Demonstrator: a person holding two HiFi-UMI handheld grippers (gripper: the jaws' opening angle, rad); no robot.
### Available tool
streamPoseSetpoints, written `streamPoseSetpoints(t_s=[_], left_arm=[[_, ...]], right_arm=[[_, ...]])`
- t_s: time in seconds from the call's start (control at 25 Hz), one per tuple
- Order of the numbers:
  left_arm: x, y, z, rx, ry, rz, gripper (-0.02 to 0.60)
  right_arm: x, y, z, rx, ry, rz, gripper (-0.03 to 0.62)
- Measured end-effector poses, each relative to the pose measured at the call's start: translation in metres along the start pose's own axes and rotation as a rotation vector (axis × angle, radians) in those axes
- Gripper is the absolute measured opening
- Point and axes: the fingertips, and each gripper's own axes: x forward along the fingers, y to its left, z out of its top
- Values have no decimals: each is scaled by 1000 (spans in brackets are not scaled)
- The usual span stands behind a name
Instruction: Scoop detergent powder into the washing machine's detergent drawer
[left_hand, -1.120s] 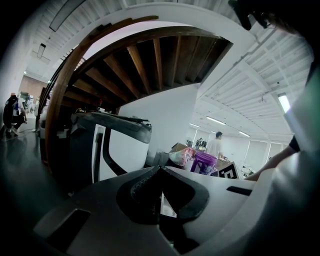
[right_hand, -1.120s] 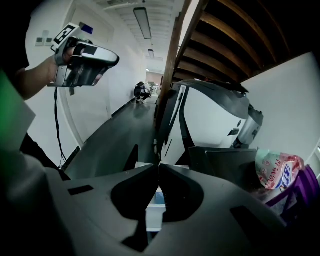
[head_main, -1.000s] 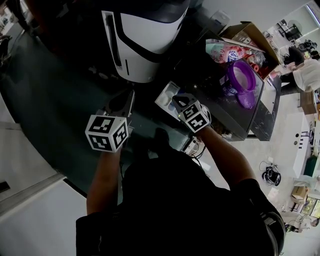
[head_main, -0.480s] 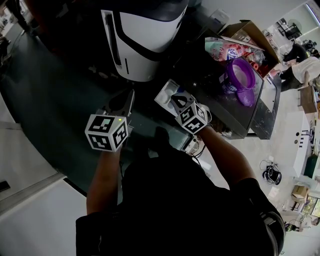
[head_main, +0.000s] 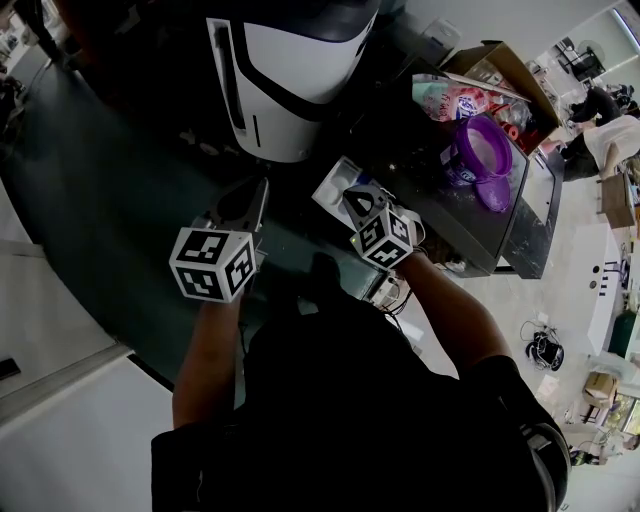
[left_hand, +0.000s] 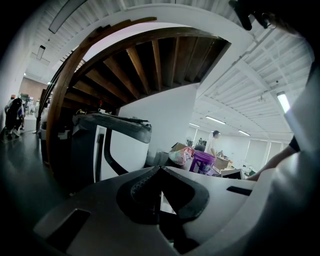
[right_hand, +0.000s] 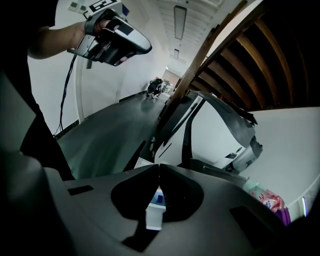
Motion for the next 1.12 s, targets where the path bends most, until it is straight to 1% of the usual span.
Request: streamPoseSetpoints(t_s=[0.24, 0.44, 0.6, 0.8, 1.12], left_arm=[[-5, 2, 0, 2, -5, 1, 8], [-8, 4, 1, 1, -8, 0, 8], [-9, 3, 0, 3, -10, -3, 8], [-12, 4, 1, 7, -11, -3, 8], [-12, 5, 0, 7, -11, -9, 8]], right_arm=[[0, 2, 0, -24, 7, -12, 18], [0, 5, 3, -101, 19, -24, 18], [0, 6, 3, -85, 19, -26, 18], [0, 7, 2, -112, 25, -30, 18], [5, 13, -1, -215, 59, -36, 18]])
